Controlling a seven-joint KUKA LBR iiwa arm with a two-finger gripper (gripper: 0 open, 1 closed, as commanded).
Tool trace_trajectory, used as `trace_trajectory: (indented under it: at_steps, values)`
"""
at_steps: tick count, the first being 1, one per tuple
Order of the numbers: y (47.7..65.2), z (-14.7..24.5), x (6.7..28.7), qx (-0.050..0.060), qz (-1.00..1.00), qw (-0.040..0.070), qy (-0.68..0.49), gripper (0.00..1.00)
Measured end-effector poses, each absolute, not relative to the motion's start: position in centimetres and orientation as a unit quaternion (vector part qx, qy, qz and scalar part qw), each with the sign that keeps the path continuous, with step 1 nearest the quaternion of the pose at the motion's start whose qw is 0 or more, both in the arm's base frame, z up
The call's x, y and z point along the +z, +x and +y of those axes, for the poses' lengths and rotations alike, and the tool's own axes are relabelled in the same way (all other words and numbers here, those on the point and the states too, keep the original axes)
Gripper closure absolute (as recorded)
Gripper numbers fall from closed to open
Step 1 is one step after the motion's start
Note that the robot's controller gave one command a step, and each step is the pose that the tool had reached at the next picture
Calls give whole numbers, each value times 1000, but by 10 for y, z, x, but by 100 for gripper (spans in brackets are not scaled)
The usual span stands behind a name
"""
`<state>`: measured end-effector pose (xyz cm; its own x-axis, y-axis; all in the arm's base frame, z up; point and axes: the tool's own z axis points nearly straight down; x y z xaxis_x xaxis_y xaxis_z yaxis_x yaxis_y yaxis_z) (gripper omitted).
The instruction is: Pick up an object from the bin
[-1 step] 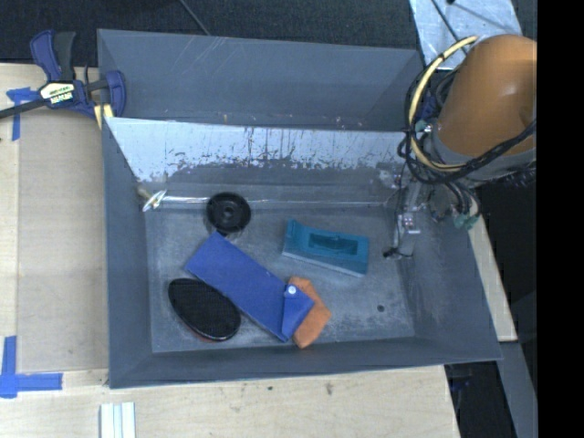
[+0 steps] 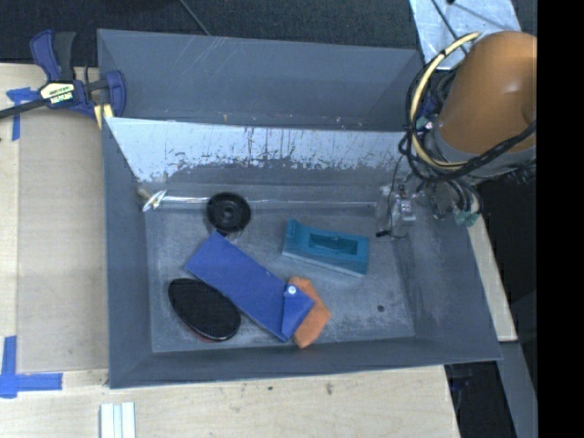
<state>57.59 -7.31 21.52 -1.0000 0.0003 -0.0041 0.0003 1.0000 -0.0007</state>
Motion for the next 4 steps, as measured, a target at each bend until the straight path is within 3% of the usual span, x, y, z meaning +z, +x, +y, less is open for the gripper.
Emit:
trace_trajectory:
  at_steps: [1,2,3,4]
  values:
    - [576,-73,215,0,1000,2,0,0]
    - [576,-73,215,0,1000,2,0,0]
    - [575,-55,167,-1,1000,5,6,0]
    - [611,-38,119,0,1000,4,3,0]
